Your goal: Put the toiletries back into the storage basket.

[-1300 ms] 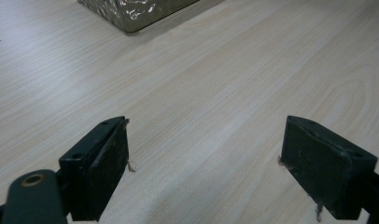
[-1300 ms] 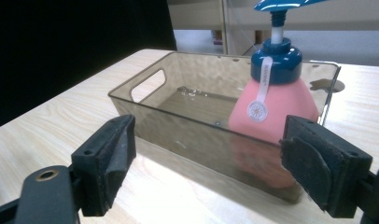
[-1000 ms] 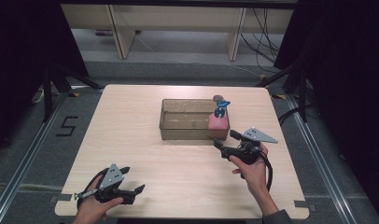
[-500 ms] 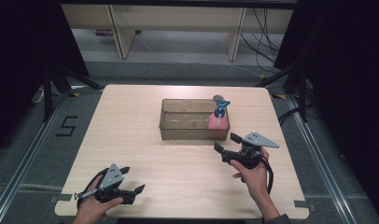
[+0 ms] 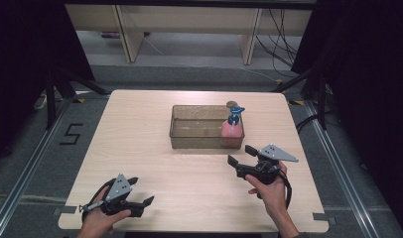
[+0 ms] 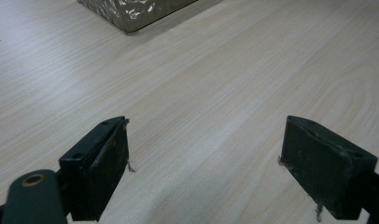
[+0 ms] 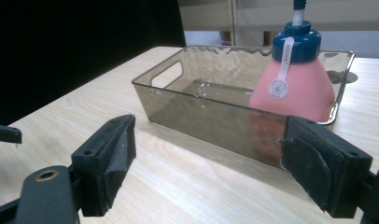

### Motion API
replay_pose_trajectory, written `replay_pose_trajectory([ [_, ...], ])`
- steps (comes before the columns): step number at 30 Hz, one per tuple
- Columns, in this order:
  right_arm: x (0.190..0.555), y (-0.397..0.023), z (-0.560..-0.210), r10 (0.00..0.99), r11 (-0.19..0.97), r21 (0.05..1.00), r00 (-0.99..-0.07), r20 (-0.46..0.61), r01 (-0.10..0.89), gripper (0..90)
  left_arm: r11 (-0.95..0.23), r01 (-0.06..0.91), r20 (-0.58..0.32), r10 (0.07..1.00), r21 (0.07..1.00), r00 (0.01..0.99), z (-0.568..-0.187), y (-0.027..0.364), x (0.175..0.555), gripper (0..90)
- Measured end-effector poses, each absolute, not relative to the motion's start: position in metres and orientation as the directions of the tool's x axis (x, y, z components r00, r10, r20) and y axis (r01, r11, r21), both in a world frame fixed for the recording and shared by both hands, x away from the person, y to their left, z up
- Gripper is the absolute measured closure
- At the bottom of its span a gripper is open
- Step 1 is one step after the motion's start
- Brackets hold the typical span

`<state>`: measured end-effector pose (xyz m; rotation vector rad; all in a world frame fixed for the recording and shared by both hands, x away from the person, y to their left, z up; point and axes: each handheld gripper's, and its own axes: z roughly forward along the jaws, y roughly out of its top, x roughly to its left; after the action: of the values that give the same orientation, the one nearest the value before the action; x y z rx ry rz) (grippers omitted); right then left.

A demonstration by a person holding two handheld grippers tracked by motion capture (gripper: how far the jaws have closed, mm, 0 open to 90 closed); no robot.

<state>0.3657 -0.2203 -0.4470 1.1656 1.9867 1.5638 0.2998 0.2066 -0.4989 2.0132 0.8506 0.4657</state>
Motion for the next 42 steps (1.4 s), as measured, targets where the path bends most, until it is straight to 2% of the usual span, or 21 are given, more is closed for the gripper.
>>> replay_pose_trajectory([
  [1,0.366,-0.221,-0.447,0.776,0.065,0.928,-0.603,0.184,0.366,19.3,-0.382,0.39,0.004,0.718,0.838,0.696,-0.499,0.207,0.3,14.8],
  [5,0.36,-0.22,-0.448,0.772,0.038,0.915,-0.593,0.229,0.402,19.3,-0.382,0.389,0.004,0.718,0.838,0.696,-0.499,0.207,0.3,14.8],
  [8,0.361,-0.223,-0.45,0.768,0.065,0.926,-0.611,0.191,0.372,19.3,-0.383,0.389,0.004,0.718,0.838,0.696,-0.499,0.207,0.3,14.7],
  [11,0.357,-0.223,-0.45,0.78,0.047,0.918,-0.589,0.213,0.394,18.9,-0.382,0.39,0.004,0.718,0.838,0.696,-0.499,0.207,0.3,14.8],
  [13,0.358,-0.224,-0.452,0.774,0.049,0.929,-0.601,0.197,0.368,18.9,-0.381,0.39,0.003,0.719,0.838,0.696,-0.499,0.207,0.3,14.8],
  [16,0.353,-0.223,-0.453,0.777,0.034,0.916,-0.587,0.228,0.401,18.6,-0.382,0.39,0.003,0.718,0.838,0.696,-0.499,0.207,0.3,14.7],
  [17,0.354,-0.225,-0.453,0.778,0.065,0.921,-0.597,0.195,0.384,18.1,-0.382,0.39,0.003,0.718,0.838,0.696,-0.499,0.207,0.3,14.7],
  [29,0.344,-0.223,-0.457,0.762,0.05,0.92,-0.61,0.217,0.389,16.6,-0.376,0.394,-0.002,0.721,0.839,0.693,-0.499,0.207,0.3,14.8],
  [30,0.343,-0.224,-0.457,0.765,0.078,0.922,-0.616,0.188,0.378,16.6,-0.376,0.394,-0.002,0.721,0.839,0.693,-0.499,0.207,0.3,14.8],
  [32,0.34,-0.222,-0.459,0.763,0.068,0.921,-0.615,0.199,0.383,16.4,-0.4,0.391,0.02,0.72,0.829,0.694,-0.498,0.209,0.301,14.8],
  [33,0.34,-0.222,-0.46,0.77,0.082,0.924,-0.613,0.179,0.373,16.4,-0.37,0.395,-0.003,0.726,0.841,0.687,-0.499,0.207,0.3,14.8],
  [34,0.337,-0.22,-0.46,0.769,0.072,0.913,-0.605,0.206,0.403,16.4,-0.377,0.393,0.002,0.724,0.838,0.69,-0.499,0.207,0.301,14.8],
  [36,0.337,-0.221,-0.463,0.757,0.087,0.922,-0.627,0.185,0.376,16.4,-0.386,0.388,0.009,0.718,0.837,0.696,-0.498,0.207,0.301,14.8],
  [37,0.334,-0.219,-0.463,0.758,0.073,0.912,-0.617,0.212,0.403,16.4,-0.387,0.386,0.007,0.714,0.837,0.7,-0.499,0.207,0.301,14.8],
  [38,0.335,-0.221,-0.463,0.758,0.105,0.921,-0.63,0.17,0.376,16.4,-0.39,0.385,0.009,0.713,0.836,0.701,-0.499,0.207,0.301,14.8],
  [40,0.332,-0.219,-0.464,0.753,0.082,0.916,-0.627,0.201,0.392,16.4,-0.384,0.386,0.004,0.714,0.839,0.701,-0.499,0.206,0.301,14.8],
  [42,0.332,-0.221,-0.465,0.747,0.108,0.924,-0.643,0.167,0.366,16.4,-0.383,0.388,0.003,0.715,0.838,0.699,-0.499,0.206,0.301,14.8],
])
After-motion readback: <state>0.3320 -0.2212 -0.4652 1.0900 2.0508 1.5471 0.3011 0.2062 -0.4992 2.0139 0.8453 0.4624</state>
